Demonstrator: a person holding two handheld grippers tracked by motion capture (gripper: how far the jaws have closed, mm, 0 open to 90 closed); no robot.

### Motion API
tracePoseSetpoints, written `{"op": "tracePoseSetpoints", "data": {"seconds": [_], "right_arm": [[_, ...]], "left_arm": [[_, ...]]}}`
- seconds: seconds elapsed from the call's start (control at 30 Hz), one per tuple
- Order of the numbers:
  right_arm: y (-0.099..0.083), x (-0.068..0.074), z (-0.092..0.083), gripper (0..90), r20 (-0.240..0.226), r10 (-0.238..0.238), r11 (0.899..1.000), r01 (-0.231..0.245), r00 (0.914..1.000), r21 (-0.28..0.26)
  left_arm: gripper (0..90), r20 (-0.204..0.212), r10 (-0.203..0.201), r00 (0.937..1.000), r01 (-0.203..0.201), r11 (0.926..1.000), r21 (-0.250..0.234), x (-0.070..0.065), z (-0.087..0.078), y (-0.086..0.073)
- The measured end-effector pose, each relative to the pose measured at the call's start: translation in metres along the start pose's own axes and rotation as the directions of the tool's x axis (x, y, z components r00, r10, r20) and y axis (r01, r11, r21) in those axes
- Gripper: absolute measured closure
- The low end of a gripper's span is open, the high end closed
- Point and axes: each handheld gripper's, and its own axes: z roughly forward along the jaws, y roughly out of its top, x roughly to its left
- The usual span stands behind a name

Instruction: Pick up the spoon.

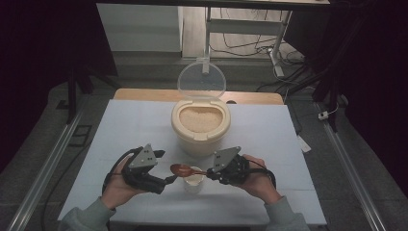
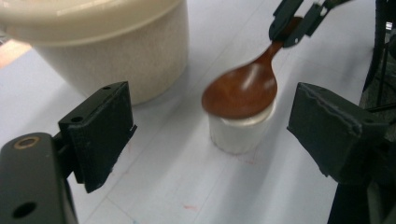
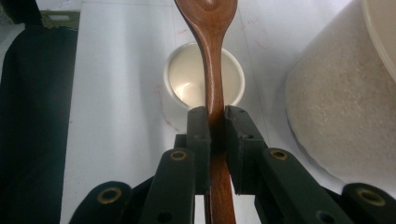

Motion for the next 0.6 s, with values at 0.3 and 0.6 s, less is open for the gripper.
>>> {"op": "tracePoseSetpoints", "data": {"seconds": [0.3, 0.6], "right_arm": [[0.009, 0.007, 0.001, 80.1, 0.001, -0.04, 0.999, 0.04, 0.9992, -0.001], [0.013, 0.012, 0.002, 80.1, 0.014, -0.076, 0.997, 0.075, 0.997, 0.028]], "left_arm": [[23.4, 0.111, 0.089, 0.9899, -0.098, 0.9921, 0.079, -0.002, 0.021, 0.034], [37.6, 0.207, 0.173, 0.9629, -0.214, 0.9578, 0.192, -0.012, 0.05, 0.046]]}}
